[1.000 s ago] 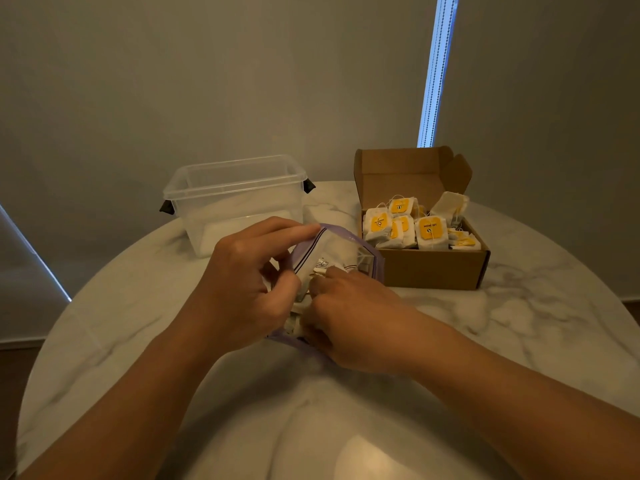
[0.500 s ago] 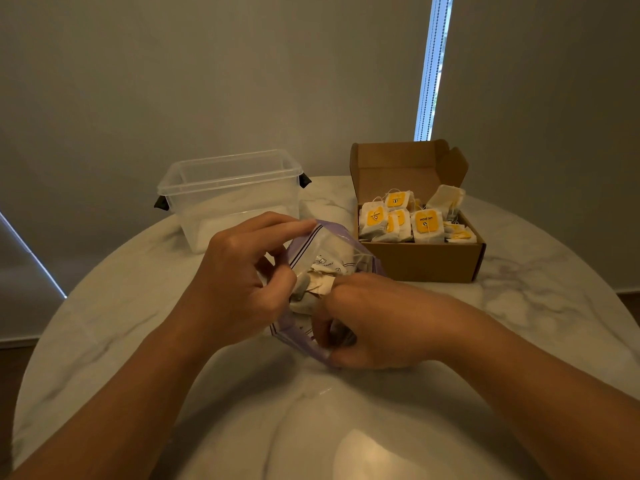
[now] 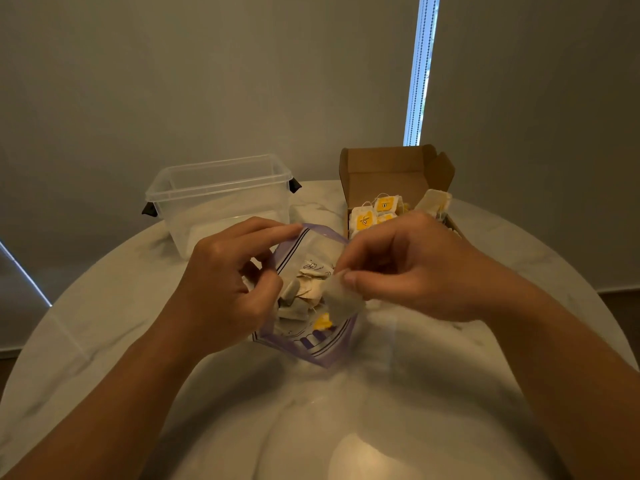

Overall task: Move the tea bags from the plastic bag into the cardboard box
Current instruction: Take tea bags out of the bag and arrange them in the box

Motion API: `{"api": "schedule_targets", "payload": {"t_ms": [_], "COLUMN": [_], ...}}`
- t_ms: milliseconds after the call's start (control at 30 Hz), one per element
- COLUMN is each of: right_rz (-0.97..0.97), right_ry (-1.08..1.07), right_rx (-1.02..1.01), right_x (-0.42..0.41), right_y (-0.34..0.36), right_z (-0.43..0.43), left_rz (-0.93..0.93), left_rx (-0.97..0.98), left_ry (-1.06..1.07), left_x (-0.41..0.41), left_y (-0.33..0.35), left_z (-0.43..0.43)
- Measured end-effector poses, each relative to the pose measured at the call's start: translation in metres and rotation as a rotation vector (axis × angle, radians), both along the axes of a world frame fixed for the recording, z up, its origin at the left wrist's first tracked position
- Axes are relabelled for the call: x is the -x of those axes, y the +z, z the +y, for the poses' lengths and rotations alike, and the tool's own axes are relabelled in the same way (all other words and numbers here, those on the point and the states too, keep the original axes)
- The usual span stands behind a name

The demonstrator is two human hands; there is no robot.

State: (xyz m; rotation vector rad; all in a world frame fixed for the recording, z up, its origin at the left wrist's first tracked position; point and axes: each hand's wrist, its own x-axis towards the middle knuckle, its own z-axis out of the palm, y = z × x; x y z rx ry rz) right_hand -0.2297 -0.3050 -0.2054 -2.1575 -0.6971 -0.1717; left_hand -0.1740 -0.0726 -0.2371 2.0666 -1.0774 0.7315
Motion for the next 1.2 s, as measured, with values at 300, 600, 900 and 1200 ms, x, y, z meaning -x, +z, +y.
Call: {"api": "schedule_targets", "payload": {"t_ms": [300, 600, 900, 1200], "right_rz": [0.006, -0.182, -0.175, -0.01], "right_ry": [-0.027, -0.252, -0.554, -0.692], "right_rx": [-0.503, -0.57, -0.399, -0.181], "right_x": [-0.009, -0.034, -0.074, -0.104], "right_y": [0.025, 0.073, 0.06, 0.014], "right_z": [-0.037, -0.075, -0.087, -0.089], "left_rz": [-0.005, -0.01, 0.004, -0.01], "left_rx": [0.002, -0.018, -0.002, -0.016], "left_ry": [-0.021, -0.021, -0.014, -0.016], "left_x": [0.0, 0.0, 0.0, 0.0], "left_y": [0.001, 0.001, 0.001, 0.003], "left_z": [0.0, 0.0, 0.0, 0.001]}}
